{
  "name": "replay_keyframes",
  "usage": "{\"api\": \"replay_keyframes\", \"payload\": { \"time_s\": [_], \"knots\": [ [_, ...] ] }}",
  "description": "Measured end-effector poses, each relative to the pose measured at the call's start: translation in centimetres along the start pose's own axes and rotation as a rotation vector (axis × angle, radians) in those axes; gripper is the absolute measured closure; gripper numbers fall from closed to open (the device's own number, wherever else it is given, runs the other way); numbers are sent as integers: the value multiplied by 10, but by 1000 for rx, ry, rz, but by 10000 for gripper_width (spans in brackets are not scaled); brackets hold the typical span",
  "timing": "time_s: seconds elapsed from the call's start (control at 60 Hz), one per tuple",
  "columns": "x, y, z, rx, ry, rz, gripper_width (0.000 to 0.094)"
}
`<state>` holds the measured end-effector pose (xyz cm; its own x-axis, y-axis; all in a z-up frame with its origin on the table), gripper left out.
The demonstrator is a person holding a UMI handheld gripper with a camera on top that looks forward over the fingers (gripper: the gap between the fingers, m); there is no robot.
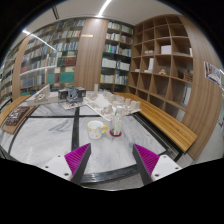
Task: Pour water
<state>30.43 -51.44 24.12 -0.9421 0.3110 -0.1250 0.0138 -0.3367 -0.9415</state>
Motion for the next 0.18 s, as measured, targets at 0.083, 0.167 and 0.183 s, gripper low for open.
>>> {"api": "replay_keyframes", "payload": {
  "time_s": [0.083,0.167,0.183],
  "knots": [
    [-3,-2,0,-9,8,9,80],
    [-5,-5,1,-18,18,12,81],
    [-5,-5,1,-18,18,11,81]
  ]
}}
Point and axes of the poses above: the point between the fingertips, and its own axes, seen from behind it with the camera up: x to the left, y down, z backward, against the way the camera looks, the point moved 3 cm from there along z, backward, against the way the camera looks, and after that the axes turned 6 degrees about -x, right-handed, at the moved point
